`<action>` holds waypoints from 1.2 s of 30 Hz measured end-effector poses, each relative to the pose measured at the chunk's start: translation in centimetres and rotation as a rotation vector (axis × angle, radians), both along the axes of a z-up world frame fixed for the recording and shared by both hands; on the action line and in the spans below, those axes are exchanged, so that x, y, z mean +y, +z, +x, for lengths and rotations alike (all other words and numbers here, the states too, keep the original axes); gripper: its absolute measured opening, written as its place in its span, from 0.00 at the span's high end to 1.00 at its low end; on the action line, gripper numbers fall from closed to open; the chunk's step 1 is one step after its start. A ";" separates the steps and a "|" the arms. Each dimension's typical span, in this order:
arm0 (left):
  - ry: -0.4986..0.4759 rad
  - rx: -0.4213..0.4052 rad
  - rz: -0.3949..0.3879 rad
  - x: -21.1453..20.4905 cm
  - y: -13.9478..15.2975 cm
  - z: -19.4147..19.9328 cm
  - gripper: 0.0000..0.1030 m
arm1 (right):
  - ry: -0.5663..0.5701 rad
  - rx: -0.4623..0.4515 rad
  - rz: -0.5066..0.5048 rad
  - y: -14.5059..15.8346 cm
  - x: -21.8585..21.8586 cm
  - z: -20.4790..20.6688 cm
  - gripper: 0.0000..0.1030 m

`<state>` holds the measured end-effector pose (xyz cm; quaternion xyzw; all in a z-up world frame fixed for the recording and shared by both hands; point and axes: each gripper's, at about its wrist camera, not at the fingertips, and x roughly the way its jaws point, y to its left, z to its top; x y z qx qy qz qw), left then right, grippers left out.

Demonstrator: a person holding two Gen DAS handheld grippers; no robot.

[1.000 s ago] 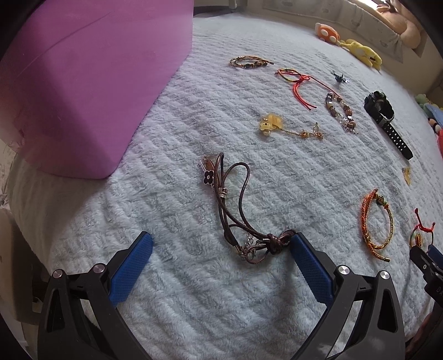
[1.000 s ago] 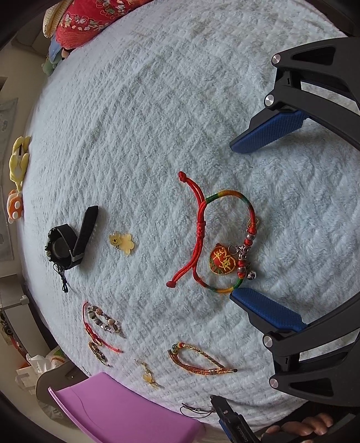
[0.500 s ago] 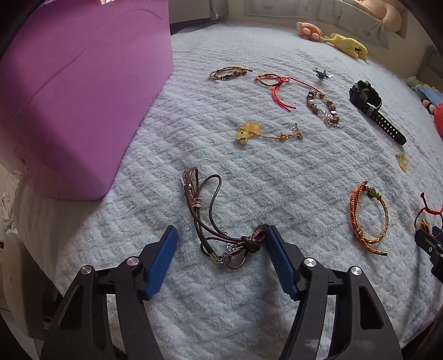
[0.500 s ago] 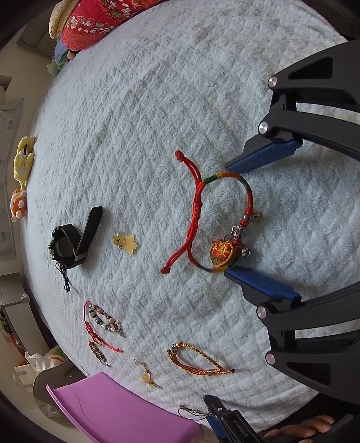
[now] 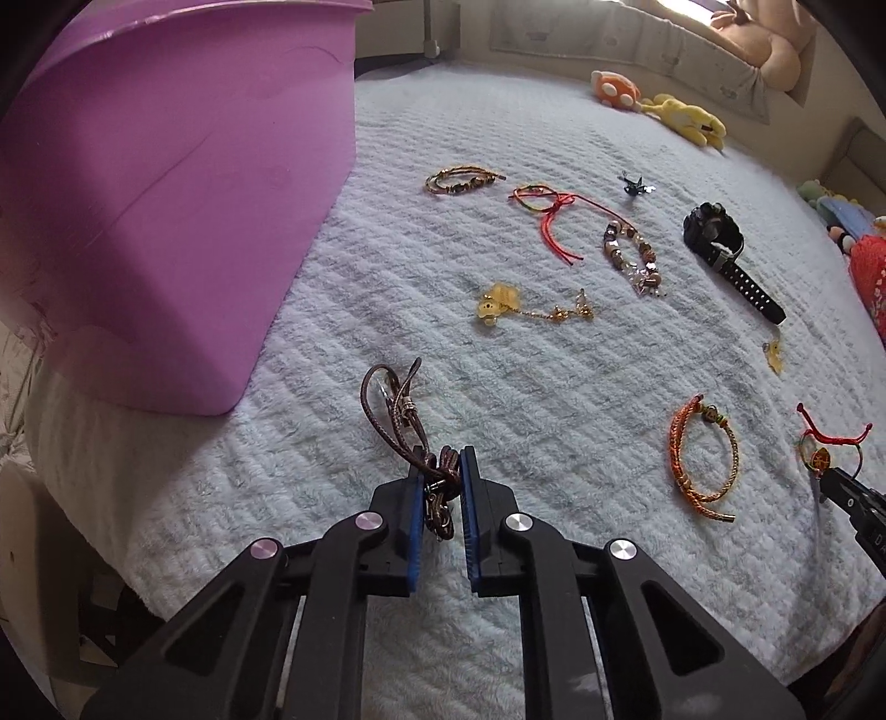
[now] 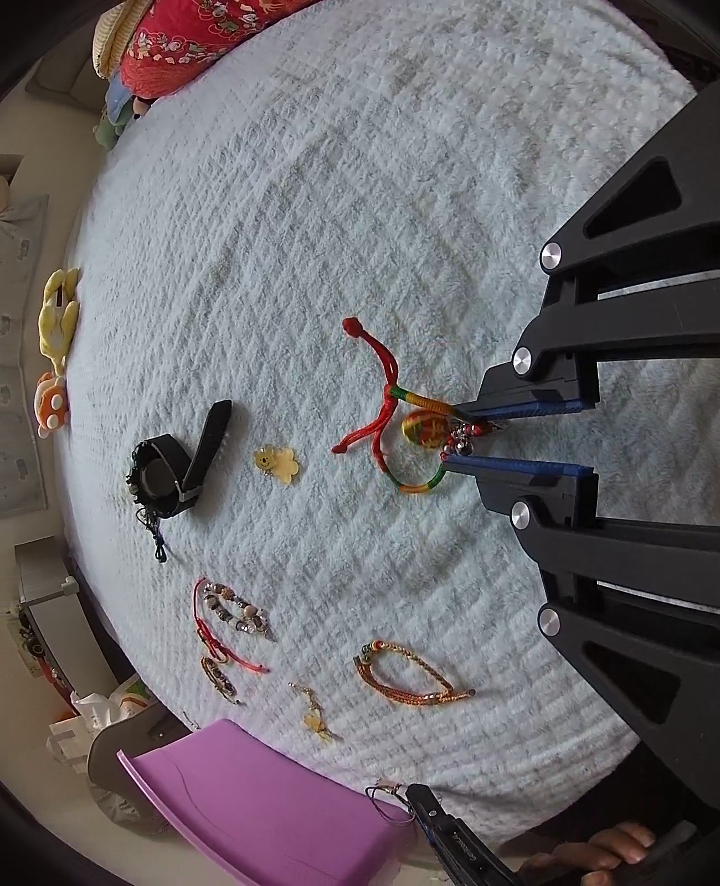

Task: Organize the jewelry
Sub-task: 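Close right tool on red cord bracelet while left tool closes on brown leather bracelet, then lift and carry both held bracelets over the pink tub with both tools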

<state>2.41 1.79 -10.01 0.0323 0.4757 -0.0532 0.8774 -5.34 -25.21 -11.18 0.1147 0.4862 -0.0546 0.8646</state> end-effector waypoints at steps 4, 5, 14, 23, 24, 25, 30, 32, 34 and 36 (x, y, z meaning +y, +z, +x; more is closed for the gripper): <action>-0.028 -0.008 -0.019 -0.2 1.0 -0.6 0.88 | -0.009 -0.019 0.036 0.9 -0.3 -0.7 0.88; -0.035 -0.011 -0.022 -0.3 1.2 -0.8 0.88 | -0.008 -0.026 0.038 1.2 -0.3 -0.9 0.88; -0.068 -0.033 -0.069 -0.1 3.7 -1.6 0.88 | 0.016 -0.074 0.042 3.7 0.5 -1.8 0.88; -0.057 -0.076 -0.083 1.7 7.4 -2.2 0.88 | 0.056 -0.132 0.066 7.1 2.5 -1.7 0.88; -0.051 -0.080 -0.087 1.9 7.9 -2.3 0.88 | 0.064 -0.138 0.066 7.5 2.8 -1.6 0.88; -0.048 -0.084 -0.093 2.2 8.4 -2.3 0.88 | 0.073 -0.143 0.067 7.9 3.1 -1.5 0.88; -0.029 -0.118 -0.097 3.6 11.4 -2.5 0.88 | 0.124 -0.172 0.083 10.4 5.4 -0.2 0.88; -0.016 -0.123 -0.100 4.4 12.6 -2.4 0.88 | 0.154 -0.183 0.087 11.4 6.6 0.5 0.88; 0.000 -0.126 -0.097 5.2 13.6 -2.1 0.88 | 0.184 -0.190 0.091 12.3 7.9 1.3 0.88; 0.018 -0.136 -0.089 6.1 14.7 -1.7 0.88 | 0.213 -0.196 0.098 13.2 9.2 2.4 0.88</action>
